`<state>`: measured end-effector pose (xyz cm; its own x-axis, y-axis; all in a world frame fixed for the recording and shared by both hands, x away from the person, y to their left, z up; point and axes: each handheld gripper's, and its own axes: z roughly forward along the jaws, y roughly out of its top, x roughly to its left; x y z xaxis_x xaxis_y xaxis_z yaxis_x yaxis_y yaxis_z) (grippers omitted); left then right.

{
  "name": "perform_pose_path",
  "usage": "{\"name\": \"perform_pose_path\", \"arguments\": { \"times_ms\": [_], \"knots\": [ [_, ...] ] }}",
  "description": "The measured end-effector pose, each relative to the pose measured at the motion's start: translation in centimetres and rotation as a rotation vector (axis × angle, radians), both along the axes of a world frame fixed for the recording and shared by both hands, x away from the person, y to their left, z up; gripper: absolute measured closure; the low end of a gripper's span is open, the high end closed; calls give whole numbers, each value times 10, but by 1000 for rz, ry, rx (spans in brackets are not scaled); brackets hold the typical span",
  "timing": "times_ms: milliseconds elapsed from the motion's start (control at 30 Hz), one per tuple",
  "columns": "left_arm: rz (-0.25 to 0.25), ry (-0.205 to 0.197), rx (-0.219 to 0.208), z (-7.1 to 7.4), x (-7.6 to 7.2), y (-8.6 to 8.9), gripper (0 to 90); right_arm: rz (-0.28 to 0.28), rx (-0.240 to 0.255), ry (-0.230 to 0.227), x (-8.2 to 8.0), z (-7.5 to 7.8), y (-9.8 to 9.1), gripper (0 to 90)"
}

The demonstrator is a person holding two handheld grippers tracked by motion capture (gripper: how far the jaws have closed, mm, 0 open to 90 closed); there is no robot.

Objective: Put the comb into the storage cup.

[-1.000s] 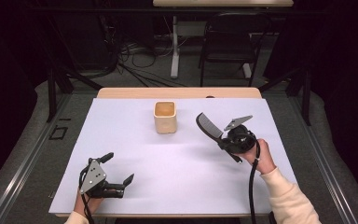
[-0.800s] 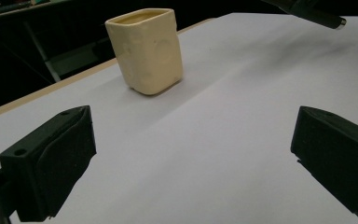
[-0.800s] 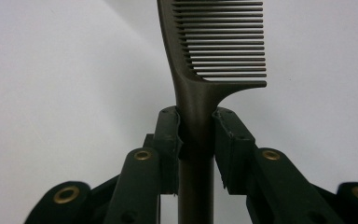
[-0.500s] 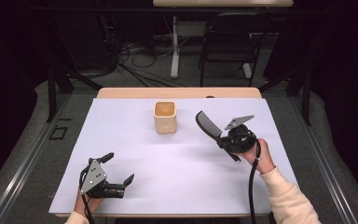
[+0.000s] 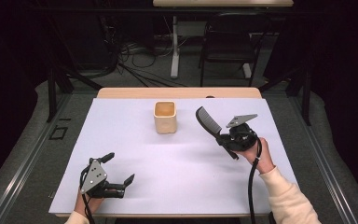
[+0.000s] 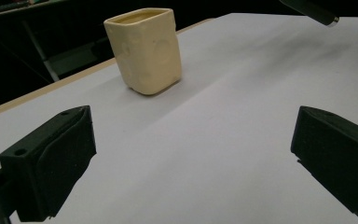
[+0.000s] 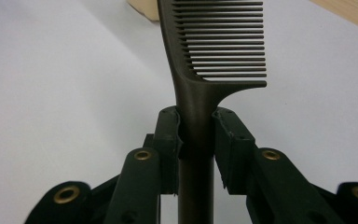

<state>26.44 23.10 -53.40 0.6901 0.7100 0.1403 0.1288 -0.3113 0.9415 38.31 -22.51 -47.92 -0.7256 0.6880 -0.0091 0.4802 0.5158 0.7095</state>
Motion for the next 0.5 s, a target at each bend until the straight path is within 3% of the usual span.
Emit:
{"name": "perform_pose_path", "arguments": {
  "times_ms": [500],
  "knots": [
    [3,-3,0,0,0,0,0,10,34,-41,2,-1,4,721]
  ]
}}
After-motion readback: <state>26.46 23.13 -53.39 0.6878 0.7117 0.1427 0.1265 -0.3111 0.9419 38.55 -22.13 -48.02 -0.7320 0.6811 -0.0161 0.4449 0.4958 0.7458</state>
